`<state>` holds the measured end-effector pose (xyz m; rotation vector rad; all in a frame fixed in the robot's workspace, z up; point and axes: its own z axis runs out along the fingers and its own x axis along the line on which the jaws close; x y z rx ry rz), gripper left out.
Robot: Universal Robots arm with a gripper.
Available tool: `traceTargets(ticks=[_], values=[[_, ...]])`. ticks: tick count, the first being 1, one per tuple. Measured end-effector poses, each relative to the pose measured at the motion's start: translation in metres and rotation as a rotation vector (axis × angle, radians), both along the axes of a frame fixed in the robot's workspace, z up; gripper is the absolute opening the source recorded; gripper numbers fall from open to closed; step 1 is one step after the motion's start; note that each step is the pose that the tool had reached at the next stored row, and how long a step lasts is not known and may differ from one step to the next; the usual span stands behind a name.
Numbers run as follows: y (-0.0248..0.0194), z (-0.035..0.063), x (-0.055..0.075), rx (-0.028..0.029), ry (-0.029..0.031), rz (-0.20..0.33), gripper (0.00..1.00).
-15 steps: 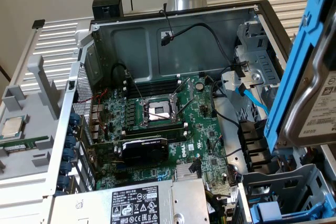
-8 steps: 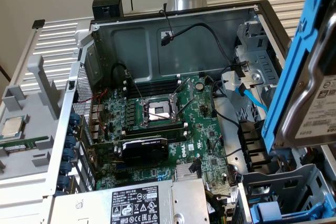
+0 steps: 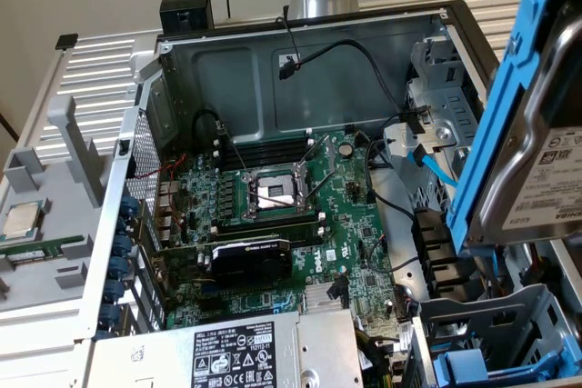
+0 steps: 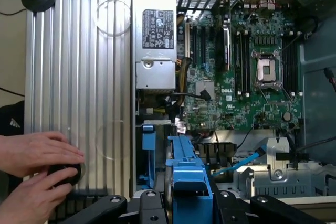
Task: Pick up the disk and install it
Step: 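Insert the disk into the insertion slot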
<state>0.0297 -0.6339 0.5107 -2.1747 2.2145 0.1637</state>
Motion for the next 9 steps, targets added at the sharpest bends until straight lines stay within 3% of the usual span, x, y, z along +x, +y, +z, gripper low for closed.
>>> traceTargets(ticks=[3,9], values=[[-0.0004,-0.0008,0.0,0.0073,0.0001,0.0,0.37],[-0.0006,-0.002,-0.0014,0.0076,0.0001,0.0,0.37]])
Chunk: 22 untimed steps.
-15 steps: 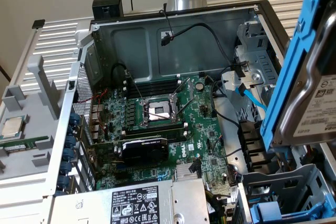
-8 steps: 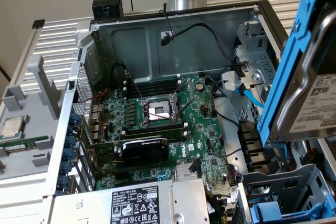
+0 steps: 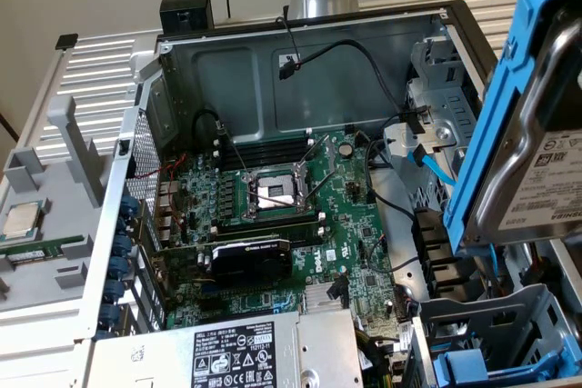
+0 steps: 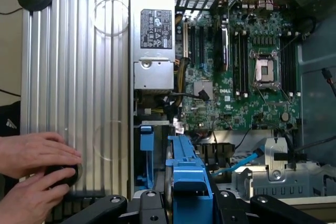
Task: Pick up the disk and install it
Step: 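Insert the disk into the insertion slot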
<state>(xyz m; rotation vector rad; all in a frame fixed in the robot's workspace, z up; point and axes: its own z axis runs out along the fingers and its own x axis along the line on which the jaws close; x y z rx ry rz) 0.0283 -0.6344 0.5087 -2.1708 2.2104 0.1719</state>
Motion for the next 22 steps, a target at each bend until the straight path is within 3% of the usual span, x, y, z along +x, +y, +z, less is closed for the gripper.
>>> traceTargets(ticks=[7,22], values=[[-0.0019,-0.0041,-0.002,0.0027,0.0,0.0,0.37],[-0.0077,-0.0301,-0.002,0.0136,0.0008,0.0,0.37]])
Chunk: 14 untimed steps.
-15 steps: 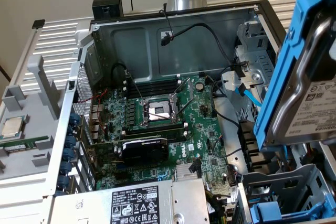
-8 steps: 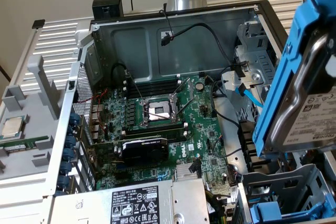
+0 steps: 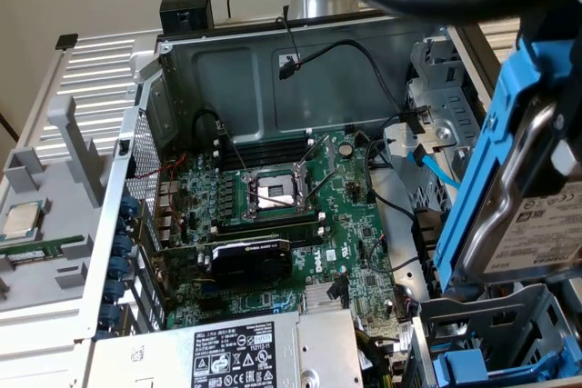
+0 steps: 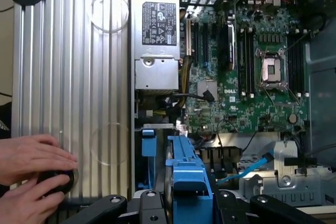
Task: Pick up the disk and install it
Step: 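Insert the disk into the insertion slot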
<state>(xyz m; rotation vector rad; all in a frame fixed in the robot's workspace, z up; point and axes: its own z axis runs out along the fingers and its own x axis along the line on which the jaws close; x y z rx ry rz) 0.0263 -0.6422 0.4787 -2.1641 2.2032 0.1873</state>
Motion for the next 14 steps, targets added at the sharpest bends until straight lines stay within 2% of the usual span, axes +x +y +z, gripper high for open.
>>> traceTargets(ticks=[12,14], values=[[-0.0003,-0.0014,-0.001,0.0002,0.0004,0.0,0.37],[0.0,-0.0015,-0.003,-0.0017,0.0004,0.0,0.37]])
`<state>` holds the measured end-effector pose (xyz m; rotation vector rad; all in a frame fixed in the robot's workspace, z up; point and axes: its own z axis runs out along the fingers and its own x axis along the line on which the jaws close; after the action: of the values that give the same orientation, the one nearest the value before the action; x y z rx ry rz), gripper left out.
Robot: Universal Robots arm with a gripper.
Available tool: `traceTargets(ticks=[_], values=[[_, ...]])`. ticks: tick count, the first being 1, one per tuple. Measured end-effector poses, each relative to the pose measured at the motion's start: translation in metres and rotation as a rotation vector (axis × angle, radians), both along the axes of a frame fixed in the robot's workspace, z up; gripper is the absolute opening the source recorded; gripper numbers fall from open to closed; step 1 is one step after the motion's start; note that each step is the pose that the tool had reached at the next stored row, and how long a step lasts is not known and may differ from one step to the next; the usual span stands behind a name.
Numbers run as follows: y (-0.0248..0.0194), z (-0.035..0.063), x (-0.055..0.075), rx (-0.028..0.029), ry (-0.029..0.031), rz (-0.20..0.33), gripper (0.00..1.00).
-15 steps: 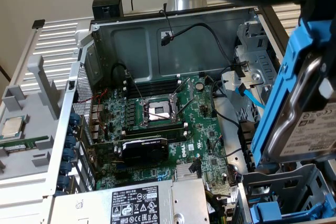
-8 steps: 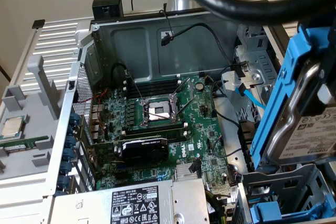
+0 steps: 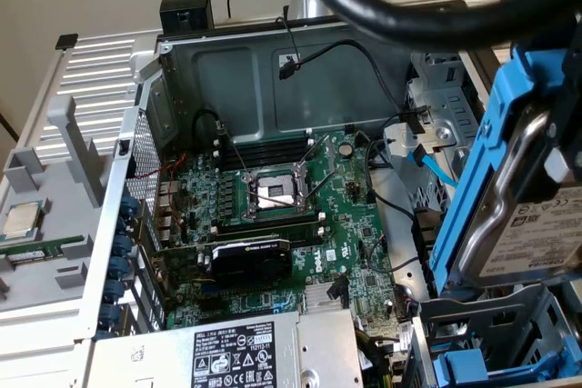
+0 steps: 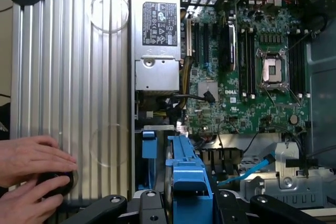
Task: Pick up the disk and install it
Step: 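Insert the disk into the insertion slot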
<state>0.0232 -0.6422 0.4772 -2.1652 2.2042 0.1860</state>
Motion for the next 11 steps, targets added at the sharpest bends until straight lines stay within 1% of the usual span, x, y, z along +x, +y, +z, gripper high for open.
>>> traceTargets(ticks=[1,3,4,6,7,8,9,11], values=[[0.0001,-0.0001,0.0,-0.0016,0.0001,0.0,0.37],[0.0018,-0.0003,0.0,-0.0101,-0.0006,0.002,0.37],[0.003,-0.0002,0.0,-0.0136,-0.001,0.003,0.37],[0.0066,-0.0009,0.0,-0.0182,-0.0015,0.004,0.37],[0.0084,-0.0016,0.0,-0.0224,-0.0016,0.005,0.37],[0.0108,-0.0024,-0.001,-0.0289,-0.0017,0.005,0.37],[0.0123,-0.0026,0.0,-0.0355,-0.0018,0.006,0.37],[0.0145,-0.0037,0.0,-0.0439,-0.002,0.008,0.37]])
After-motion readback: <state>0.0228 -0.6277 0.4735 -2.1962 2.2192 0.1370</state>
